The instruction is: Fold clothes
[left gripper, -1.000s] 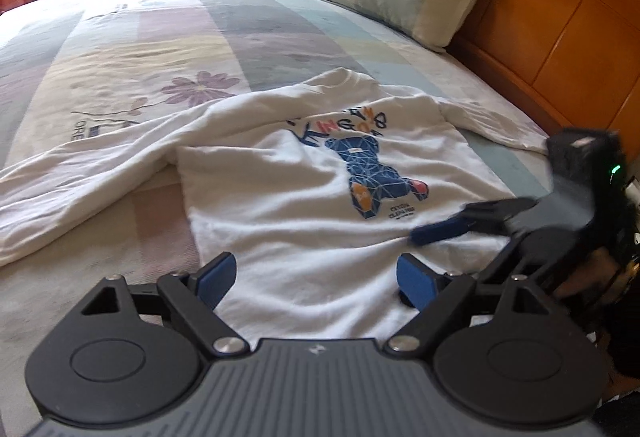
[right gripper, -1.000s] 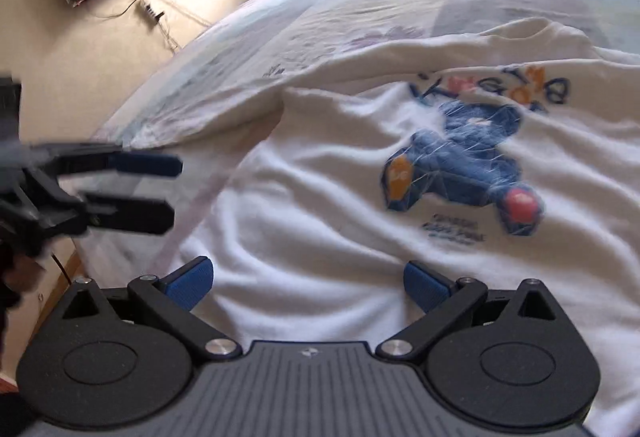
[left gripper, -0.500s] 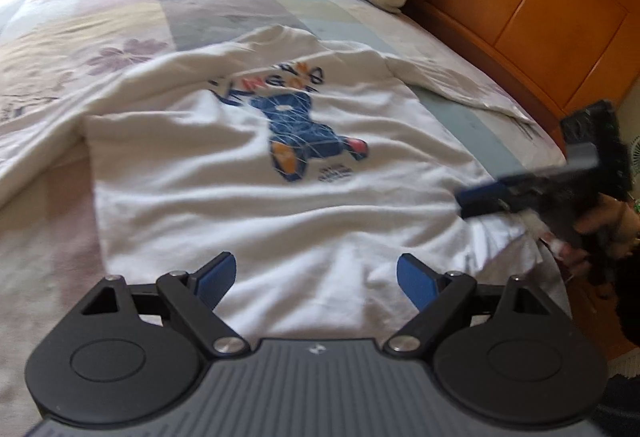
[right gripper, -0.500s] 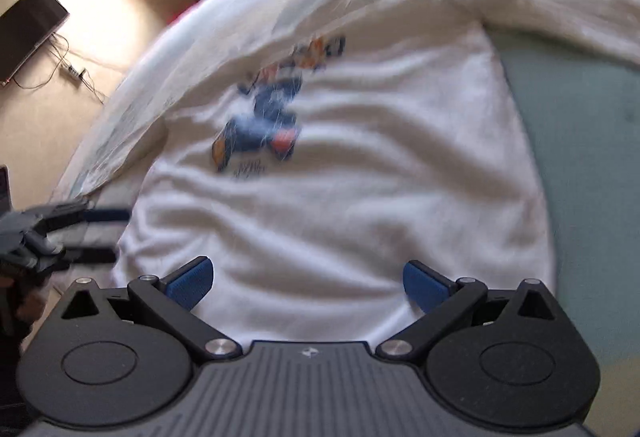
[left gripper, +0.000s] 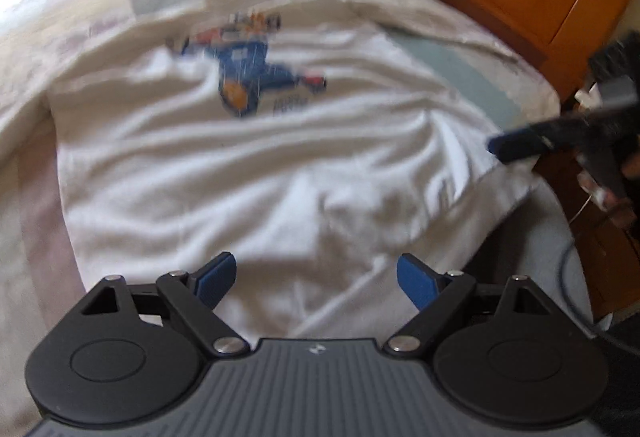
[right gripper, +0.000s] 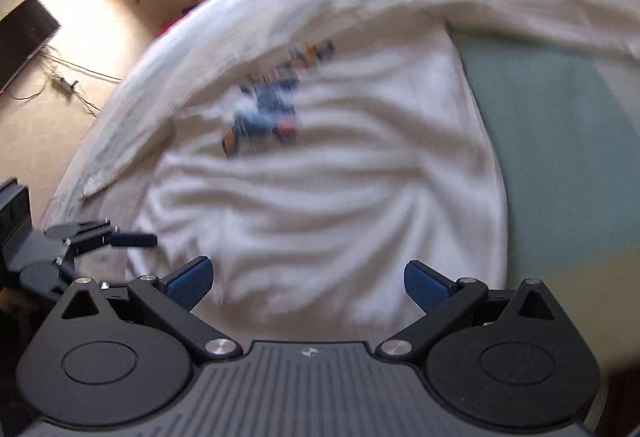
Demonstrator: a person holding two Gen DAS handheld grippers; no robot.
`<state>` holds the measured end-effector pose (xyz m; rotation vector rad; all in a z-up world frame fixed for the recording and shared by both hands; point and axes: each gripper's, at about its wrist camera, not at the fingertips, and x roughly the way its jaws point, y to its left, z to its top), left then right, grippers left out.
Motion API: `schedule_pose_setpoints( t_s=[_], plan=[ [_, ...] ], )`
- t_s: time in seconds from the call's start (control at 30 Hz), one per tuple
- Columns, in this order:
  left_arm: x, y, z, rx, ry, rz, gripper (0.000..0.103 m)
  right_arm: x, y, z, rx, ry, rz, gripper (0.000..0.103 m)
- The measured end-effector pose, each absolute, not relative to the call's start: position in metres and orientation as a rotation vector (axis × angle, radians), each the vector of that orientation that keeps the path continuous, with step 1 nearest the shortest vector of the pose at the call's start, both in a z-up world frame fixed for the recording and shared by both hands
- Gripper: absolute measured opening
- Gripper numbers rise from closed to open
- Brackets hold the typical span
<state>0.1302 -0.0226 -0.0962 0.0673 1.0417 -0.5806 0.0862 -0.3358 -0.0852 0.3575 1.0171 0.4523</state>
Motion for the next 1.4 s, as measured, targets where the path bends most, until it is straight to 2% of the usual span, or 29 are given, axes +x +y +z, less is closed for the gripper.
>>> schedule_pose_setpoints(
  t_s=[0.07,0.13,0.23,0.4,0.53,0.67,0.8,0.97,1.17,1.4],
  plan=[
    [0.124,-0.018,-0.102,0.062,1.033,-0.575,0.089,0.067,-0.338,-0.092,0.355,0.979,0.439,0.103],
    [0.118,-0.012,-0.104,0.037,1.04,-0.57,0.096,0.058,-0.34,-0.091,0.361,1.002,0.414,0.103],
    [0.113,-0.009,-0.102,0.045,1.058,-0.564,0.096,0.054,-0.338,-0.084,0.326,1.012,0.398,0.103],
    [0.123,-0.015,-0.09,0.049,1.024,-0.561,0.096,0.078,-0.314,-0.069,0.274,0.896,0.454,0.103],
    [0.124,-0.014,-0.105,0.021,1.044,-0.529,0.097,0.091,-0.302,-0.095,0.273,0.934,0.391,0.103],
    [0.116,-0.001,-0.102,0.0,1.085,-0.535,0.097,0.069,-0.314,-0.101,0.325,0.871,0.402,0.103],
    [0.146,0.003,-0.077,-0.003,0.999,-0.498,0.097,0.074,-0.324,-0.101,0.426,0.879,0.388,0.103],
    [0.208,-0.017,-0.062,-0.05,0.911,-0.528,0.097,0.078,-0.309,-0.099,0.351,0.896,0.359,0.103],
    [0.276,-0.054,-0.089,-0.139,0.981,-0.634,0.097,0.072,-0.293,-0.1,0.226,0.888,0.337,0.103],
    [0.329,-0.065,-0.108,-0.139,0.957,-0.533,0.099,0.068,-0.287,-0.102,0.17,0.873,0.323,0.103]
  ],
)
